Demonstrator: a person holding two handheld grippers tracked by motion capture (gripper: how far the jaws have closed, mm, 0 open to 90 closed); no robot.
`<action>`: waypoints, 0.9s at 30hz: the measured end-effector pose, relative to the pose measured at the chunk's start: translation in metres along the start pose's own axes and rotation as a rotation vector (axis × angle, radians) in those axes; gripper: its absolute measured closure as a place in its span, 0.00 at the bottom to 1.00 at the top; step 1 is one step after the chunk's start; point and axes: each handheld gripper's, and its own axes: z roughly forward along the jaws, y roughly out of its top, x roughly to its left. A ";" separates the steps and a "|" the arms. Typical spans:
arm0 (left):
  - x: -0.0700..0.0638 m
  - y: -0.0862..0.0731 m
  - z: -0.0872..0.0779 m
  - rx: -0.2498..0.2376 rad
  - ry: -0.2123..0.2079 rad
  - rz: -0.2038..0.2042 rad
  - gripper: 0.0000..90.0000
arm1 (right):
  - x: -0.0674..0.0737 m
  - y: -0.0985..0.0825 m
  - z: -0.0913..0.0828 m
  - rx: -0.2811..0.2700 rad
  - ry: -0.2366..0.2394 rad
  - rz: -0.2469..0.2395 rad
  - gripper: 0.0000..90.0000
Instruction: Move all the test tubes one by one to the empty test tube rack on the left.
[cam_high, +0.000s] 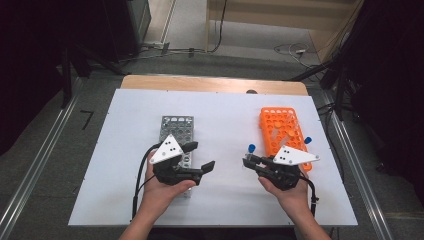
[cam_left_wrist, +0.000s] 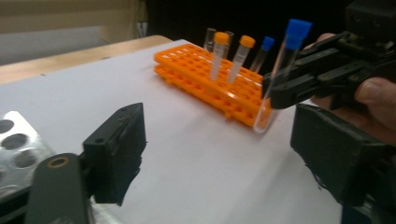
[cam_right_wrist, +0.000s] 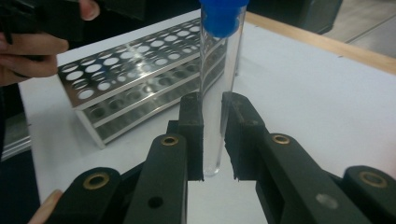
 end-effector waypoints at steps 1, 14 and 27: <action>-0.005 0.000 0.004 0.013 -0.018 -0.001 0.25 | 0.003 0.000 0.003 0.011 0.008 -0.004 0.84; -0.024 -0.001 0.019 0.058 -0.134 0.028 0.57 | 0.036 -0.003 0.027 0.077 0.091 -0.087 0.84; -0.032 -0.002 0.024 0.082 -0.162 0.064 0.83 | 0.048 -0.004 0.033 0.102 0.116 -0.122 0.84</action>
